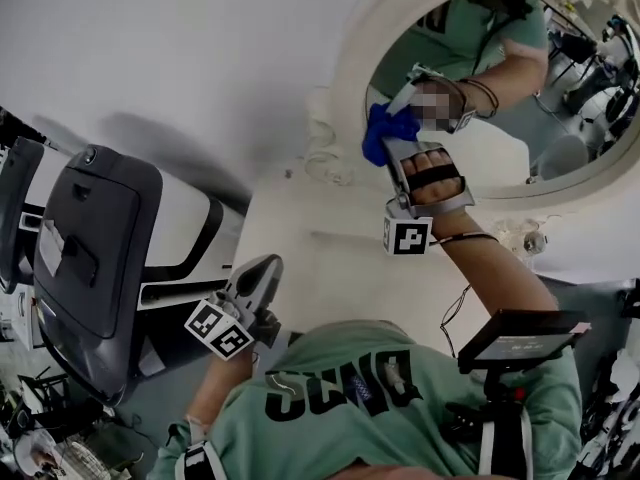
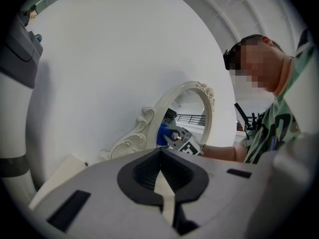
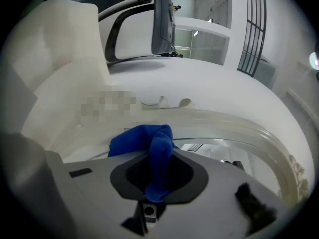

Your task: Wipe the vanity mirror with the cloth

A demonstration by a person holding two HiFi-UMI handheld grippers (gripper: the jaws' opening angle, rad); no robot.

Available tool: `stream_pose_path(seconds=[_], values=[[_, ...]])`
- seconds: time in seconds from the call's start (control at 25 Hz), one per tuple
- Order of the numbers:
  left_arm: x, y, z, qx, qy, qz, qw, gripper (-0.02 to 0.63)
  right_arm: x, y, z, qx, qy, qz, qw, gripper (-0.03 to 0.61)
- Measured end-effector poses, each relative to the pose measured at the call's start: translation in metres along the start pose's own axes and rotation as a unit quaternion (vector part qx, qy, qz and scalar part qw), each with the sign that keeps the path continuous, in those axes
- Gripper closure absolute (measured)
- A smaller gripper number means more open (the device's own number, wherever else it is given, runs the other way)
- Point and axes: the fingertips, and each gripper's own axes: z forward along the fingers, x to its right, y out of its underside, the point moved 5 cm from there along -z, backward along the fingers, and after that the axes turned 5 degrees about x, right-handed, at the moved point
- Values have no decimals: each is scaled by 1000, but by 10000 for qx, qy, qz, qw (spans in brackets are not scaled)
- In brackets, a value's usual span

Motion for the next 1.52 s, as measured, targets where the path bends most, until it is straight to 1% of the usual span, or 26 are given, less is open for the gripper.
stream_pose_path(seconds=[0.08, 0.16, 0.32, 0.4, 0.48, 0.52, 0.56, 0.64, 0.68, 0.76, 0.84, 0.92, 0.96, 1.04, 1.12, 1.24, 1.36, 1.52], values=[[-4, 5, 1, -90, -37, -60, 9999, 604, -29, -3, 3, 21, -183, 48, 9998, 525], [-7, 9, 0, -169, -53, -94, 9998, 604, -42, -2, 1, -17, -271, 220, 9994, 525], [-5, 18, -1, -237, -36, -133, 9996, 604, -62, 2, -4, -54, -584, 522, 9969, 525], [2, 18, 0, -250, 34, -118, 9996, 604, -64, 2, -7, -70, -794, 696, 9944, 525], [11, 13, 3, -217, 120, -70, 9997, 604, -51, 3, -13, -61, -932, 917, 9914, 523], [16, 9, 4, -176, 161, -37, 9997, 604, -36, 5, -17, -55, -842, 988, 9915, 523], [20, 5, 5, -123, 198, 1, 9997, 604, -14, 10, -22, -61, -620, 1014, 9929, 523], [24, -2, 7, -11, 254, 75, 9996, 604, 45, 24, -32, -90, 40, 1035, 9946, 523], [25, -5, 7, 40, 277, 104, 9996, 604, 78, 31, -38, -92, 389, 1070, 9935, 523], [26, -11, 7, 127, 322, 147, 9993, 604, 147, 44, -52, -85, 1043, 1163, 9877, 523], [27, -17, 7, 223, 365, 185, 9989, 604, 208, 56, -66, -142, 1617, 1146, 9801, 523], [31, -23, 7, 334, 407, 235, 9983, 604, 255, 67, -75, -286, 2019, 983, 9740, 523], [33, -26, 8, 388, 427, 263, 9980, 604, 272, 72, -77, -373, 2130, 878, 9724, 523], [37, -31, 8, 479, 454, 312, 9973, 604, 291, 79, -75, -540, 2184, 674, 9720, 523], [38, -35, 8, 546, 463, 343, 9968, 604, 295, 82, -69, -668, 2125, 505, 9736, 522], [35, -38, 7, 616, 447, 354, 9965, 604, 294, 86, -61, -778, 2108, 337, 9739, 522], [32, -38, 8, 606, 414, 343, 9967, 604, 293, 87, -59, -840, 2109, 279, 9735, 523], [28, -34, 12, 517, 396, 299, 9974, 604, 277, 83, -55, -762, 2204, 119, 9724, 526]])
